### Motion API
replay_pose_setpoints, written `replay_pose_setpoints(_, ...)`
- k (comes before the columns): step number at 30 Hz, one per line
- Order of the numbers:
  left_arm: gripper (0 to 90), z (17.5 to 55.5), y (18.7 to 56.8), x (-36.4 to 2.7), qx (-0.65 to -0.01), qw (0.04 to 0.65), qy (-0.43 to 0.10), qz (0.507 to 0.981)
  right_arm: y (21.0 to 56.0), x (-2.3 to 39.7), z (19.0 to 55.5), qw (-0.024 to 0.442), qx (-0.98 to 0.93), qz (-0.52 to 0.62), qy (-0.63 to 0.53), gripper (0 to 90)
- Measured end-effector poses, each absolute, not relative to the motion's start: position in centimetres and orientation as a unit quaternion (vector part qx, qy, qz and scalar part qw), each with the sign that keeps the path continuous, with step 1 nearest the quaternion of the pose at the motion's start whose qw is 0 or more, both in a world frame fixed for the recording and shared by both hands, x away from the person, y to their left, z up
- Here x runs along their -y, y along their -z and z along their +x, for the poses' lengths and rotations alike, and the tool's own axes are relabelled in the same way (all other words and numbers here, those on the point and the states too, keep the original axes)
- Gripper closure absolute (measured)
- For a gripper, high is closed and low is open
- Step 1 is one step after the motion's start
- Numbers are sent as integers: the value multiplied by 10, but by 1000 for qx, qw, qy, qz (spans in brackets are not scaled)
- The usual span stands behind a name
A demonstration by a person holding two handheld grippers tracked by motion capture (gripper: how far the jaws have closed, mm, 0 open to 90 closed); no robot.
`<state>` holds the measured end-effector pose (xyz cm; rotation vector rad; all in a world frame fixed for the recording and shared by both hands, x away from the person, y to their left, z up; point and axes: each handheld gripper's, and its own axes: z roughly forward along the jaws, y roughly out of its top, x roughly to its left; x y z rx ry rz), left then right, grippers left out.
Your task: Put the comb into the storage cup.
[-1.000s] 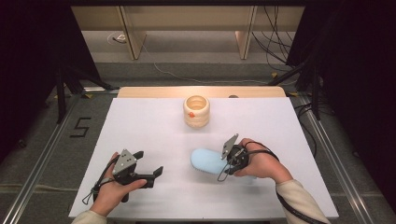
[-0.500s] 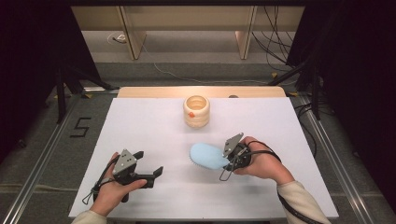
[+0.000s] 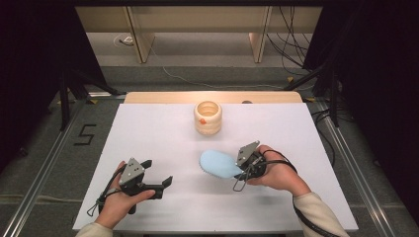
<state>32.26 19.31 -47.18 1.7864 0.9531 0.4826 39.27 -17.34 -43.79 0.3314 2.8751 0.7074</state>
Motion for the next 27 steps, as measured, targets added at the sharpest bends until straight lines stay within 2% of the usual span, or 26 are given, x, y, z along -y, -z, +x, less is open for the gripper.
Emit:
replay_pose_setpoints(13,48,322,472,-193,-395,506,-201,740,433,176,392,74,-945,123,-294,704)
replay_pose_setpoints(27,48,322,472,-193,-396,506,-201,739,432,179,394,91,-925,146,-339,704)
